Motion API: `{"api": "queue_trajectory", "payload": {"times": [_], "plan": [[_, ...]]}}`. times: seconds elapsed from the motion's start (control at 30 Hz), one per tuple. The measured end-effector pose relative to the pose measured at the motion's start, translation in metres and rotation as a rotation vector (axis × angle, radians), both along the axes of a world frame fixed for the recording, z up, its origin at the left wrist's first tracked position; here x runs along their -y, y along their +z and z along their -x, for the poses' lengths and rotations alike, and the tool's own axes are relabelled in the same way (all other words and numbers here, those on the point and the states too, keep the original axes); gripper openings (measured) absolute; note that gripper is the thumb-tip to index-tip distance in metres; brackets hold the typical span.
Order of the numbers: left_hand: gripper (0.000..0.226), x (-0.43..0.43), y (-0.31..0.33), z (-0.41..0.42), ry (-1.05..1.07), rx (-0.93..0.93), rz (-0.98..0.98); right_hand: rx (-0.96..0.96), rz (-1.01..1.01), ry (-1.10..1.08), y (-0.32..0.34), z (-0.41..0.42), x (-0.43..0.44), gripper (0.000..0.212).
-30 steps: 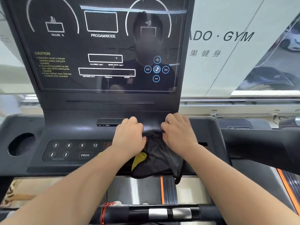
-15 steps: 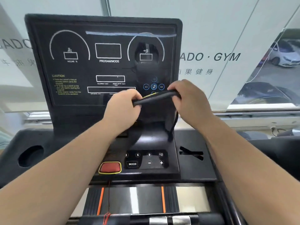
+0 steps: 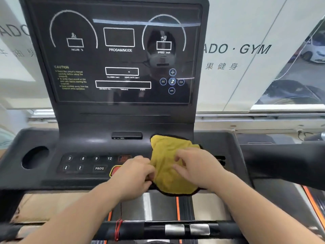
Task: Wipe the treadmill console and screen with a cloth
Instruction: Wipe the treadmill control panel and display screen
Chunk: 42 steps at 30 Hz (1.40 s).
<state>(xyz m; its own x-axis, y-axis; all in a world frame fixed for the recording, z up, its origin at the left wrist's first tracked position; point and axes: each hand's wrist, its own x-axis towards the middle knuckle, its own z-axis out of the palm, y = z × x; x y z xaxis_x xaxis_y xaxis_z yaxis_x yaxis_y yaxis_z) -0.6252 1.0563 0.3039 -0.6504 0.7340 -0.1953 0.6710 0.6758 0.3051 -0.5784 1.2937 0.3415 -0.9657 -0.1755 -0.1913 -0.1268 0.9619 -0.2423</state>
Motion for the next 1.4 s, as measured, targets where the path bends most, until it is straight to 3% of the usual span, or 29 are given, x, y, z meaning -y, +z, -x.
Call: {"api": "queue_trajectory", "payload": {"times": [0.07, 0.1, 0.27, 0.43, 0.5, 0.6, 0.8, 0.87, 1.0, 1.13, 1.27, 1.4], "plan": [[0.018, 0.001, 0.001, -0.001, 0.054, 0.008, -0.075, -0.206, 0.081, -0.082, -0.019, 0.002, 0.017, 0.043], [0.019, 0.001, 0.003, -0.001, 0.082, 0.012, -0.101, -0.221, 0.086, -0.124, -0.028, 0.004, 0.024, 0.052], [0.036, 0.000, 0.006, 0.004, 0.172, -0.047, -0.183, -0.110, -0.019, -0.191, -0.079, -0.001, 0.037, 0.083], [0.040, 0.017, -0.004, 0.011, 0.355, -0.226, -0.162, -0.029, 0.026, -0.540, -0.070, 0.037, 0.034, 0.103], [0.040, 0.029, -0.007, 0.012, 0.426, -0.236, -0.191, -0.082, -0.020, -0.540, -0.070, 0.052, 0.044, 0.109], [0.039, 0.054, -0.010, 0.014, 0.491, -0.225, -0.208, -0.170, -0.088, -0.369, -0.078, 0.058, 0.058, 0.098], [0.045, 0.089, -0.018, 0.016, 0.634, -0.290, -0.122, -0.111, -0.051, 0.224, -0.086, 0.017, 0.055, 0.074], [0.044, 0.093, -0.017, 0.018, 0.645, -0.305, -0.107, -0.106, -0.056, 0.201, -0.090, 0.005, 0.033, 0.071], [0.046, 0.103, -0.017, 0.015, 0.672, -0.328, -0.084, -0.105, -0.141, -0.163, -0.087, 0.027, -0.002, 0.082], [0.046, 0.113, -0.016, 0.017, 0.684, -0.364, -0.082, -0.131, -0.130, -0.354, -0.082, 0.052, 0.043, 0.090], [0.048, 0.134, -0.015, 0.028, 0.658, -0.375, -0.062, -0.130, -0.110, -0.172, -0.084, 0.054, 0.104, 0.085], [0.051, 0.159, -0.016, 0.045, 0.664, -0.368, -0.064, -0.091, -0.127, 0.012, -0.084, 0.034, 0.106, 0.081]]}}
